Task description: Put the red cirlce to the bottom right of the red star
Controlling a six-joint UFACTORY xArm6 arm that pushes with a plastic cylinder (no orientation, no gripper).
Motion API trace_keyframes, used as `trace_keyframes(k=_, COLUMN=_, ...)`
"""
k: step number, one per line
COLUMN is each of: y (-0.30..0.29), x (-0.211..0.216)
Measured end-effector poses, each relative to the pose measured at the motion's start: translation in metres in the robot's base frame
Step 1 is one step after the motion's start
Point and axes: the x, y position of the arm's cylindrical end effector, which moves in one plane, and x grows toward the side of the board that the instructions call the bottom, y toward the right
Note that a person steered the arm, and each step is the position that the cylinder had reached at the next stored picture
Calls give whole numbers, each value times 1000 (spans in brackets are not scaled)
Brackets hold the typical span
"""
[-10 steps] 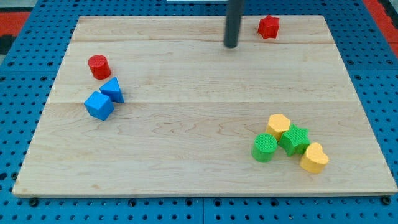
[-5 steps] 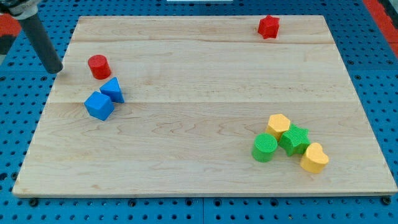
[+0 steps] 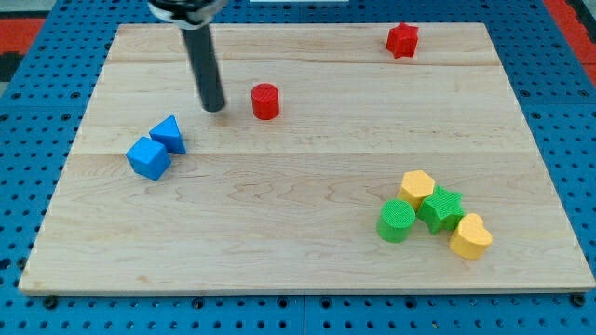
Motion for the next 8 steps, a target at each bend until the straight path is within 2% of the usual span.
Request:
trace_keyframes(k=1, y=57, x=-11)
trace_keyframes(k=5, y=49, x=-36)
trace_keyframes(k=6, y=100, x=-50)
trace_keyframes(k=7, y=97, x=-34)
trace_keyframes(k=8, y=6, x=-34)
